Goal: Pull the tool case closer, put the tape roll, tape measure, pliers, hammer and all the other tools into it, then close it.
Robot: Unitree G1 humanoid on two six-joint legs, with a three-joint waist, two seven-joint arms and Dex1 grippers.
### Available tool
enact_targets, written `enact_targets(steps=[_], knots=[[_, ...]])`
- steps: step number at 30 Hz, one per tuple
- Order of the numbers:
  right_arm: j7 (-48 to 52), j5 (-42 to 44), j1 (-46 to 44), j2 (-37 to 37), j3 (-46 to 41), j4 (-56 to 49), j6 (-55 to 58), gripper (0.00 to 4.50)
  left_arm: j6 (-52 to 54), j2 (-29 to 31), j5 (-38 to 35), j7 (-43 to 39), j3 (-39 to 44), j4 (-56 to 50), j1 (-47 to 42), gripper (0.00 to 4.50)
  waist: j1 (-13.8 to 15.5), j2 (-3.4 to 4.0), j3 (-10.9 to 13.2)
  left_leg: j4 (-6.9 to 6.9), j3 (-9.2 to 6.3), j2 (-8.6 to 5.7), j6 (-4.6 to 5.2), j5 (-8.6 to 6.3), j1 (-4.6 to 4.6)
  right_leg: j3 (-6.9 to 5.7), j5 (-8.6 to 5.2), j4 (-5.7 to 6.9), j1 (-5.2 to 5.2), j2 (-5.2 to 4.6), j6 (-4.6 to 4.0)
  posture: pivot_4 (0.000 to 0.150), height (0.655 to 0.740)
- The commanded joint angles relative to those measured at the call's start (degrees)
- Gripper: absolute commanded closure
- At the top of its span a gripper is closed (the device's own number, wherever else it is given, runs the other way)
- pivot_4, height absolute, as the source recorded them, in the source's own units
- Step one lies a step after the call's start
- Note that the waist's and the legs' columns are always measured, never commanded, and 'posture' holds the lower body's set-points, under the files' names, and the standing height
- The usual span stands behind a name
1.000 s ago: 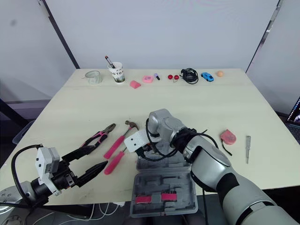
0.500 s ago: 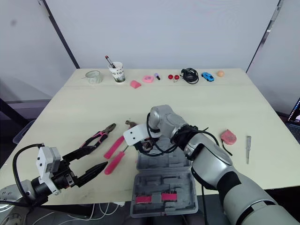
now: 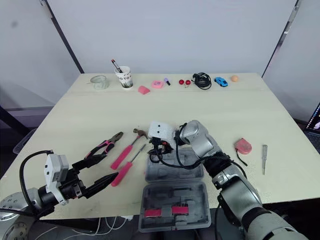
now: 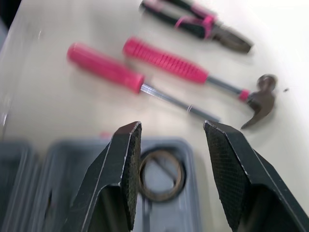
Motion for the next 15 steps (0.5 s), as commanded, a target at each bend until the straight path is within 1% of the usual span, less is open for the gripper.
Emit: enact_targets(steps=[1,5,15], knots=[[-3.0,3.2,2.0,2.0,-1.4,0.1,-1.9,2.36,0.0,1.0,-0.5,-0.8,0.2,0.1,-0.6,0.00,0.0,0.00,0.0,0.00,0.00,0.00,0.00,0.00,0.00,0.00,0.00,0.00,0.00,0.00,0.00,0.150,0.7400],[-4.2,5.7,4.0,3.1,-2.2,2.8,-2.5,2.36,0.2,1.2,-0.7,-1.1,0.3,0.2,-1.0,0.00,0.1,0.01,0.0,0.00,0.02,-0.01,0.00,0.00,-0.01,0.01,0.00,-0.01,0.00,0.00,0.01,0.150,0.7400],[-7.9,4.2,2.9,1.5,-1.4,13.7,-9.1,2.36,0.7,1.5,-0.6,-1.4,0.7,-0.3,-1.1,0.00,0.0,0.01,0.0,0.01,0.02,-0.03,0.00,0.00,-0.01,0.01,0.00,-0.01,0.00,0.02,0.01,0.150,0.7400]])
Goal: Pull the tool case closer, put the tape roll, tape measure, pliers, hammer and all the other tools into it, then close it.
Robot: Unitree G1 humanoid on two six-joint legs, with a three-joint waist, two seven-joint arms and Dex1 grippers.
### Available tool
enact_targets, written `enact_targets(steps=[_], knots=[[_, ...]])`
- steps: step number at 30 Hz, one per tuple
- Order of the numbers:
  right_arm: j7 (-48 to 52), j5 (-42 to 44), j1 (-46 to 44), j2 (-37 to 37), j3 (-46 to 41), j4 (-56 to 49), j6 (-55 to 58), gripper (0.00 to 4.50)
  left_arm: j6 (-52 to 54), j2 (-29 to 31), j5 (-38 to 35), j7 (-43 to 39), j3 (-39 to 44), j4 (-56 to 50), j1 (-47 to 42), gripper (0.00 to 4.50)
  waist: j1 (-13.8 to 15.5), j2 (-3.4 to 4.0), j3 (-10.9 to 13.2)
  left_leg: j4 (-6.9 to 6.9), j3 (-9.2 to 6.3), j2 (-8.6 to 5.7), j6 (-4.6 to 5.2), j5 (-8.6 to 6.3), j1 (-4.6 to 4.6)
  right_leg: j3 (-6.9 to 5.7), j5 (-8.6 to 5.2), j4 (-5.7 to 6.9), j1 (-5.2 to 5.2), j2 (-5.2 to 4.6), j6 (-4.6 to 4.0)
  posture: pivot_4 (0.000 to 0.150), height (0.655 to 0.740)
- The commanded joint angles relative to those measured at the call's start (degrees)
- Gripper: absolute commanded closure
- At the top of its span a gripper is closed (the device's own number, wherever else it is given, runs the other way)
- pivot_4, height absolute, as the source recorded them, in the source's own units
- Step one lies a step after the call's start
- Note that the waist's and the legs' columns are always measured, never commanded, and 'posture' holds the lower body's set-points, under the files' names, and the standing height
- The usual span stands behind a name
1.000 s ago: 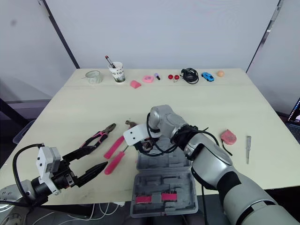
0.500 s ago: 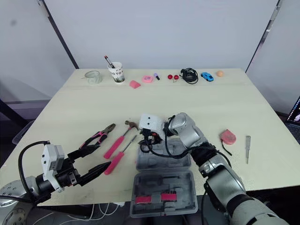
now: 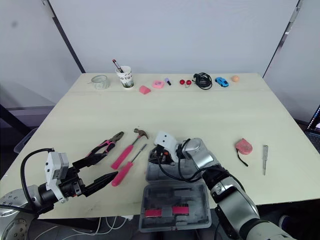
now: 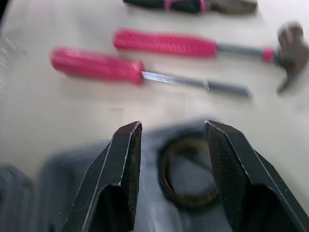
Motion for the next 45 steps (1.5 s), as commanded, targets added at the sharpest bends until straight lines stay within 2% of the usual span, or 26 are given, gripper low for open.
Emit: enact_targets(steps=[1,9,14,22,32,36,40,42,43,45], knots=[[-1.1,0.4,-1.6,0.2,-0.9,1.4,-2.4,2.36,-0.3,0.7,-0.6,-0.3,0.7,-1.3,-0.1,0.00,0.0,0.00,0.0,0.00,0.00,0.00,0.00,0.00,0.00,0.00,0.00,0.00,0.00,0.01,0.00,0.150,0.7400],[-1.2,-2.5,-2.1,-1.0,1.4,5.4,-3.2,2.36,-0.2,0.7,-0.6,-0.2,0.4,-1.5,-0.4,0.00,0.0,-0.01,0.0,0.00,0.00,0.01,0.00,0.00,0.02,0.01,0.00,0.00,0.01,0.02,0.00,0.150,0.7400],[0.3,1.9,-1.1,-0.4,-1.6,-2.7,-2.7,2.36,-0.2,0.7,-0.5,-0.4,0.2,-1.4,-0.2,0.00,0.0,0.00,0.0,0.00,-0.01,0.02,0.00,0.00,0.01,0.01,0.00,0.00,0.01,0.01,0.00,0.150,0.7400],[1.6,9.4,3.0,-3.1,-5.5,-21.2,4.7,2.36,-0.5,0.6,-0.2,-0.7,-0.1,-0.8,-0.8,0.00,0.2,0.00,0.0,0.00,-0.04,0.04,0.00,0.00,0.00,0.00,0.00,0.00,0.01,0.00,0.00,0.150,0.7400],[-3.3,17.2,17.5,-15.2,-18.7,-41.4,7.4,2.36,-0.4,-1.6,-1.4,1.5,1.9,0.5,-0.1,0.00,0.6,-0.16,-0.1,-0.01,-0.04,-0.01,0.01,0.00,-0.05,-0.03,-0.01,-0.08,0.02,-0.10,0.01,0.150,0.7400],[-6.1,18.9,26.5,-20.5,-25.3,-45.3,5.9,2.36,-0.9,-2.8,-1.7,2.9,3.6,2.5,0.2,0.00,0.9,-0.12,-0.1,-0.01,0.01,-0.02,0.01,0.00,-0.05,-0.01,-0.01,-0.12,0.02,-0.09,0.02,0.150,0.7400],[-7.9,22.5,36.0,-22.9,-33.7,-47.6,2.2,2.36,-2.8,-3.7,1.1,4.9,5.0,6.8,0.5,0.00,1.4,-0.13,-0.1,-0.01,0.07,0.00,0.02,0.00,-0.03,0.04,-0.02,-0.15,0.03,0.00,0.03,0.150,0.7400],[-9.6,22.4,40.7,-23.8,-37.1,-48.6,0.3,1.84,-3.7,-3.9,1.9,4.9,5.0,9.0,0.8,0.00,1.5,-0.13,-0.1,-0.01,0.13,0.00,0.02,-0.01,-0.01,0.10,-0.02,-0.17,0.03,0.03,0.04,0.150,0.7400],[-10.1,22.9,42.9,-24.1,-38.7,-48.9,0.0,1.72,-4.3,-4.0,2.4,4.9,4.9,10.1,1.0,0.00,1.6,-0.13,-0.1,0.00,0.18,0.01,0.03,-0.01,0.00,0.14,-0.02,-0.17,0.02,0.04,0.04,0.150,0.7400],[-10.9,23.9,46.7,-24.5,-41.7,-49.2,-0.6,0.85,-5.3,-4.2,3.3,4.9,5.1,12.1,1.4,0.00,1.6,-0.18,-0.1,0.00,0.24,0.02,0.03,-0.01,0.02,0.18,-0.03,-0.18,0.02,0.04,0.05,0.150,0.7400]])
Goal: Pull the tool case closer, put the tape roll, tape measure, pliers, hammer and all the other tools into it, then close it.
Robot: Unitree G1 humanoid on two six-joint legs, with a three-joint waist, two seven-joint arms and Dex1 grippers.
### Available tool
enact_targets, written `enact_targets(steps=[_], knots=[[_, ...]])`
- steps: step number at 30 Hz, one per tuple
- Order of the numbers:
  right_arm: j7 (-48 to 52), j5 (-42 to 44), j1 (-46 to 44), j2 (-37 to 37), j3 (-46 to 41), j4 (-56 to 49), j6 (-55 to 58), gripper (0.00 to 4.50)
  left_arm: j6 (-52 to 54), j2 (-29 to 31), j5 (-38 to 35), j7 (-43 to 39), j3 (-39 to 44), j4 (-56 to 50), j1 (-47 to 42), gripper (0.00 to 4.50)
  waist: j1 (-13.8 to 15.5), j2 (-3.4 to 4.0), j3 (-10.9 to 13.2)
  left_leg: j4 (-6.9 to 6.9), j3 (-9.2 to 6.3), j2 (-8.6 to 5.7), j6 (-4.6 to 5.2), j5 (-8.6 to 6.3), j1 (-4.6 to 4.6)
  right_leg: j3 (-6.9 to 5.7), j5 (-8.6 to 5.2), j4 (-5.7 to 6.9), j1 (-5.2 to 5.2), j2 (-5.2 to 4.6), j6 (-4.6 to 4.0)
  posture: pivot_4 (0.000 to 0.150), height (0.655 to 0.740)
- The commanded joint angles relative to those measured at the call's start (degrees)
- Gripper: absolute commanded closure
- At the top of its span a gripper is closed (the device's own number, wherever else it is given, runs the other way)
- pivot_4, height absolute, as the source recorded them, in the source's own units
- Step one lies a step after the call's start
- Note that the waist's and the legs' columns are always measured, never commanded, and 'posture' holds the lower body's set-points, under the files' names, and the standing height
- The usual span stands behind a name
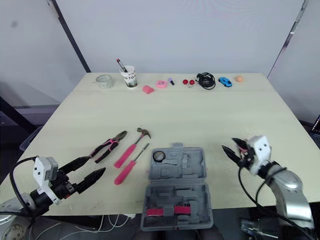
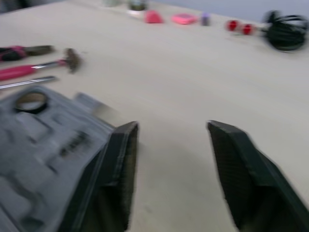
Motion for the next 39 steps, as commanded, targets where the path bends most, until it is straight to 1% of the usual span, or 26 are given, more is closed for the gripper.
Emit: enact_targets(steps=[1,2,3,6,11,14,20,22,25,28,31,35,39], knots=[[-1.8,2.5,4.3,-1.1,-5.8,-2.5,-1.9,0.50,-2.7,-0.4,1.0,0.1,1.6,2.0,0.4,0.00,0.0,-0.01,0.0,0.01,0.02,0.03,0.00,0.00,0.01,0.03,0.00,0.00,0.00,0.00,0.00,0.150,0.7400],[-2.3,2.9,5.9,-1.3,-7.2,-2.6,-1.9,0.32,-3.0,-0.6,1.1,0.0,1.7,2.8,0.6,0.00,0.1,0.00,0.0,0.01,0.02,0.04,0.00,0.00,0.01,0.03,0.00,0.00,-0.01,0.00,0.00,0.150,0.7400],[-2.3,3.3,7.8,-1.5,-8.4,-2.7,-2.2,0.02,-3.6,-0.7,1.5,0.2,1.9,3.7,0.7,0.00,0.3,-0.03,0.0,0.02,0.01,0.05,0.00,0.00,0.01,0.03,0.00,0.00,0.00,-0.01,0.00,0.150,0.7400],[-3.3,5.8,13.4,-0.4,-12.0,-3.0,-2.2,0.02,-5.0,-1.2,1.9,0.3,2.7,6.0,1.1,0.00,0.3,-0.01,0.0,-0.03,0.02,0.04,0.02,-0.01,-0.02,0.03,-0.01,-0.08,-0.01,-0.03,0.00,0.150,0.7400],[-2.6,7.4,22.1,1.2,-14.6,-1.4,-4.9,0.02,-7.3,-1.7,2.6,0.2,3.9,10.0,3.0,0.00,0.2,-0.04,-0.1,-0.02,-0.01,0.10,0.01,-0.02,0.02,0.03,-0.06,-0.09,-0.03,-0.08,0.09,0.150,0.7400],[-2.5,8.6,24.5,1.8,-15.1,0.7,-5.2,0.02,-8.2,-1.7,2.6,-0.3,3.9,11.1,3.8,0.00,-0.1,-0.03,-0.1,-0.04,0.00,0.14,0.00,-0.03,0.03,0.02,-0.11,-0.10,-0.05,-0.39,0.17,0.150,0.7400],[-2.9,9.1,27.1,2.1,-15.3,3.9,-6.8,0.02,-8.4,-1.2,2.2,-0.6,3.8,10.9,4.0,0.00,0.1,0.05,0.0,-0.06,-0.05,0.17,-0.25,-0.18,-0.02,-0.05,-0.08,-0.22,-0.05,-0.63,0.13,0.150,0.7400],[-2.8,8.9,27.8,2.0,-15.3,4.6,-7.5,0.02,-8.4,-1.2,2.0,-0.8,3.8,10.8,4.1,0.00,0.2,0.07,0.0,-0.07,-0.07,0.17,-0.26,-0.18,-0.05,-0.24,-0.08,-0.24,-0.05,-0.82,0.13,0.150,0.7400],[-2.7,9.6,28.0,1.4,-15.5,4.2,-7.6,0.02,-8.4,-0.8,2.0,-1.6,3.4,10.4,4.1,0.00,0.1,0.06,0.0,-0.16,-0.07,0.17,-0.26,-0.19,-0.06,-0.64,-0.06,-0.31,-0.05,-1.07,0.08,0.150,0.7400],[-3.2,11.1,26.6,-0.1,-15.1,1.4,-5.5,0.02,-7.6,0.2,1.6,-3.0,2.7,8.4,3.3,0.00,0.0,0.07,0.0,-0.23,-0.03,0.16,-0.26,-0.18,-0.05,-1.14,-0.01,-0.34,-0.05,-1.34,0.01,0.150,0.7400],[-4.0,11.5,24.6,-1.9,-13.1,-1.9,-2.5,0.02,-7.4,2.1,2.2,-4.8,1.1,7.5,1.3,0.00,0.1,0.07,0.0,-0.25,-0.01,0.15,-0.24,-0.17,-0.02,-1.28,-0.01,-0.34,-0.05,-1.32,0.02,0.150,0.7400],[-8.0,10.7,20.3,-3.3,-10.0,-6.2,3.4,0.02,-5.9,4.0,1.6,-6.7,-1.2,5.9,-2.6,0.00,0.3,0.05,-0.1,-0.24,-0.02,0.11,0.00,-0.03,-0.02,-1.34,0.00,-0.34,-0.04,-1.10,0.01,0.150,0.7400],[-11.5,8.5,15.1,-4.5,-5.8,-7.8,7.8,0.02,-5.5,5.7,3.0,-8.6,-5.5,4.4,-6.5,0.00,0.5,0.04,-0.1,-0.26,-0.01,0.07,0.00,-0.02,-0.05,-1.31,0.02,-0.36,-0.02,-1.00,-0.01,0.150,0.7400]])
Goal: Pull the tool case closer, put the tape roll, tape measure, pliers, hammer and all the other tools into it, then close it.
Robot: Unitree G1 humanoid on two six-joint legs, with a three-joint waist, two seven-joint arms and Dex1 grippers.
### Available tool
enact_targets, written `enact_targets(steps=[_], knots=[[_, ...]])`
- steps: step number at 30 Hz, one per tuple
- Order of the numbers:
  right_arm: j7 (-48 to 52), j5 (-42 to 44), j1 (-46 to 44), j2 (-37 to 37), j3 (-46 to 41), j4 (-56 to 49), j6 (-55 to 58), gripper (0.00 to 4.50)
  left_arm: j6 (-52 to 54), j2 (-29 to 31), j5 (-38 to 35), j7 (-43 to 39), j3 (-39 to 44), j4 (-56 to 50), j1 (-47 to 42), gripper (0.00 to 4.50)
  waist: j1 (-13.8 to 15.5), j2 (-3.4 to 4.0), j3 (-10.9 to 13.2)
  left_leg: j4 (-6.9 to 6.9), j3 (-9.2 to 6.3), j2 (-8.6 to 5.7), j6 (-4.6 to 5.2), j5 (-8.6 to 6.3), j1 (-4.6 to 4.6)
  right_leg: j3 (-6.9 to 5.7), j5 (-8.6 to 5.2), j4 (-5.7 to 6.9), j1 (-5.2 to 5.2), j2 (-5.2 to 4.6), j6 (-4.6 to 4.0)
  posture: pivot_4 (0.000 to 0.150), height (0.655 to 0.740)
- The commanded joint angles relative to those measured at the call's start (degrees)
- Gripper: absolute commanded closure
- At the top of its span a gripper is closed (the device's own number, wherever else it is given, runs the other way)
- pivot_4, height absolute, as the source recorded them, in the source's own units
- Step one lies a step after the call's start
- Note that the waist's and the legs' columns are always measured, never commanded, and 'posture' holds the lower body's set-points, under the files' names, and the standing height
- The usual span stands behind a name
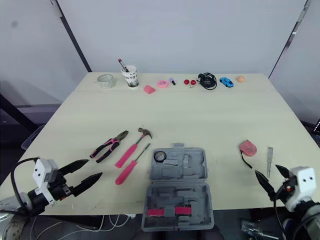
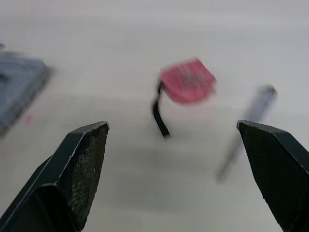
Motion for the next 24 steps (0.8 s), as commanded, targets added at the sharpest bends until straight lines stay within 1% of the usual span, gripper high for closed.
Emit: enact_targets(steps=[1,3,6,10,12,16,22,24], knots=[[-3.7,-2.1,-4.2,-1.2,3.0,-2.2,3.9,0.02,0.4,1.6,0.4,-2.1,-3.4,-2.9,-3.3,0.00,0.1,0.01,0.0,-0.04,0.02,-0.02,0.00,0.00,-0.02,0.00,0.00,-0.04,0.01,0.00,-0.01,0.150,0.7400],[-4.4,-2.6,-6.1,-1.3,4.6,-1.9,5.3,0.02,-0.1,2.4,1.3,-3.2,-5.5,-3.4,-4.6,0.00,0.1,0.00,0.0,-0.05,0.04,-0.05,0.01,0.01,-0.03,0.02,0.01,-0.04,0.04,0.01,-0.01,0.150,0.7400],[-8.1,-4.4,-11.5,0.1,8.5,-0.7,8.9,0.02,0.8,3.5,1.6,-5.7,-10.0,-5.2,-8.8,0.00,0.1,0.01,0.0,-0.04,0.06,-0.08,0.02,0.01,-0.02,0.05,0.01,-0.04,0.05,0.07,0.00,0.150,0.7400],[-15.5,-7.4,-16.7,3.1,11.4,0.8,14.5,0.02,2.1,4.8,1.2,-8.0,-13.6,-6.5,-14.0,0.00,0.1,-0.01,0.0,-0.03,0.05,-0.13,0.02,0.02,0.00,0.11,0.02,-0.03,0.09,0.24,0.01,0.150,0.7400],[-18.6,-7.5,-18.3,5.1,11.6,0.5,17.4,0.02,2.9,5.0,0.8,-8.6,-14.6,-7.2,-15.7,0.00,0.1,0.00,0.0,-0.05,0.05,-0.14,0.02,0.02,-0.01,0.14,0.02,-0.03,0.09,0.31,0.00,0.150,0.7400],[-25.1,-8.8,-20.1,9.4,11.2,0.2,20.8,0.02,5.2,5.1,-0.6,-9.6,-16.1,-9.5,-18.8,0.00,0.0,0.00,0.0,-0.05,0.08,-0.10,0.02,0.02,-0.03,0.23,0.03,-0.03,0.09,0.49,0.01,0.150,0.7400],[-26.5,-9.7,-19.8,12.1,13.2,1.2,21.6,0.02,7.8,5.1,-1.6,-9.9,-17.5,-12.2,-22.1,0.00,-0.2,-0.01,0.0,-0.04,0.09,-0.11,0.02,0.02,0.00,0.35,0.03,0.00,0.12,0.58,0.02,0.150,0.7400],[-27.3,-10.4,-20.9,13.0,13.2,3.0,20.8,0.02,8.7,5.1,-1.9,-9.8,-18.0,-13.0,-23.4,0.00,-0.3,-0.01,0.0,-0.04,0.09,-0.11,0.02,0.02,0.01,0.36,0.08,0.01,0.12,0.60,0.12,0.150,0.7400]])
